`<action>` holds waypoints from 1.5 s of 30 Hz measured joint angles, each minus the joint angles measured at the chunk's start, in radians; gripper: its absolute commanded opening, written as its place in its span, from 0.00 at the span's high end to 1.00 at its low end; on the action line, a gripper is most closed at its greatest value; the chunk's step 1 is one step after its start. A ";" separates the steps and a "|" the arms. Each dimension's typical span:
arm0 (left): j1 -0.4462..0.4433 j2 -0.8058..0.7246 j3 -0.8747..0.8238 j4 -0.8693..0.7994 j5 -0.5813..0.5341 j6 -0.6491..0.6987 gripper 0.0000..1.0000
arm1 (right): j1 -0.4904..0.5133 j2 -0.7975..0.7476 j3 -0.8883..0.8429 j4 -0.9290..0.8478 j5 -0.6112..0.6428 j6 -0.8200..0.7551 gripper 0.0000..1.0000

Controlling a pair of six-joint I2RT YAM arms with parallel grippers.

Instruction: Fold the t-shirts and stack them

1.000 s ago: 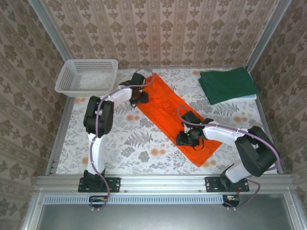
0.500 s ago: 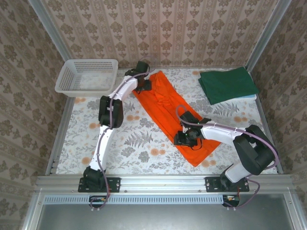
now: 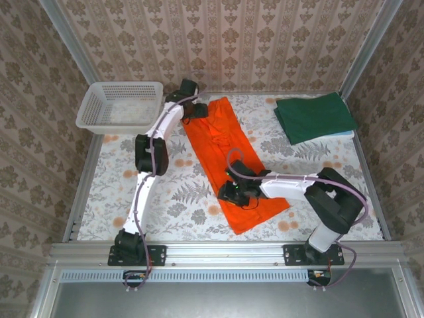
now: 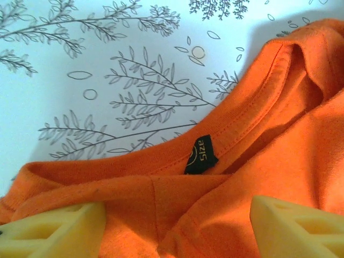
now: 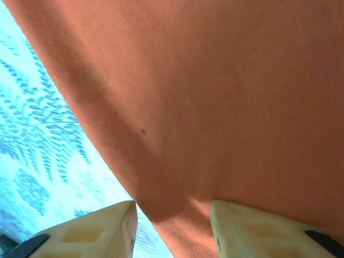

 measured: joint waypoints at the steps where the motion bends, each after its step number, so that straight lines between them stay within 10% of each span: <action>1: 0.003 -0.013 -0.010 0.000 0.004 0.000 0.22 | 0.016 0.018 0.016 0.016 0.007 0.032 0.56; 19: 0.014 -0.808 -0.718 0.198 0.078 -0.092 0.24 | 0.187 0.268 0.380 0.055 0.179 0.249 0.41; 29: 0.032 -1.093 -1.290 0.329 0.079 -0.179 0.34 | 0.161 -0.058 0.264 -0.045 0.239 0.008 0.43; 45: -0.105 -0.774 -1.335 0.402 0.138 -0.180 0.39 | -0.069 -0.303 -0.215 -0.193 0.179 -0.177 0.57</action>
